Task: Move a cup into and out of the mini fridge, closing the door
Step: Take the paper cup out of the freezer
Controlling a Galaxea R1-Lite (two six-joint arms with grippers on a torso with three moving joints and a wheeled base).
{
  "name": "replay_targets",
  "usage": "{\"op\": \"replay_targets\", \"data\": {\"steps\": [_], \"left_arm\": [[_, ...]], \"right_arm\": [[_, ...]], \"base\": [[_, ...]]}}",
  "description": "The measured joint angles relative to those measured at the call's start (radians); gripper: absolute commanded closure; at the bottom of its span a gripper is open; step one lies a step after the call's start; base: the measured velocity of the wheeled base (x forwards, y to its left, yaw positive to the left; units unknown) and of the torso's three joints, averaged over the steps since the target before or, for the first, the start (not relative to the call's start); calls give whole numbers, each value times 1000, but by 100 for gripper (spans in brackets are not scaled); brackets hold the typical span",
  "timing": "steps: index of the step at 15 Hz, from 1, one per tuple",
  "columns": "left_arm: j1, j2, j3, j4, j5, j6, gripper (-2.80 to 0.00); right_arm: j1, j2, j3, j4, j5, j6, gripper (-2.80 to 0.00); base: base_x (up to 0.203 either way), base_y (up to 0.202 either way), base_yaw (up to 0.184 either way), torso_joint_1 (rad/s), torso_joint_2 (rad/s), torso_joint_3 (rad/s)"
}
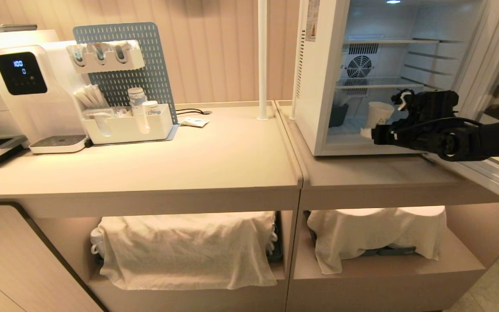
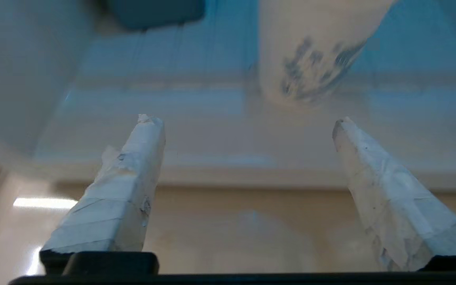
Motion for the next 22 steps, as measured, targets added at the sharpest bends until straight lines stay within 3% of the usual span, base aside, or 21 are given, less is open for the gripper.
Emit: {"op": "replay_targets", "data": {"steps": [7,22], "left_arm": [[0,0,0,0,0,0,0],[0,0,0,0,0,0,0]], "right_arm": [[-34,128,-183,-39,2,-56,-280],[-38,277,-279,-241,7,-18,-280]], "base": [[0,0,0,0,0,0],[0,0,0,0,0,0]]}}
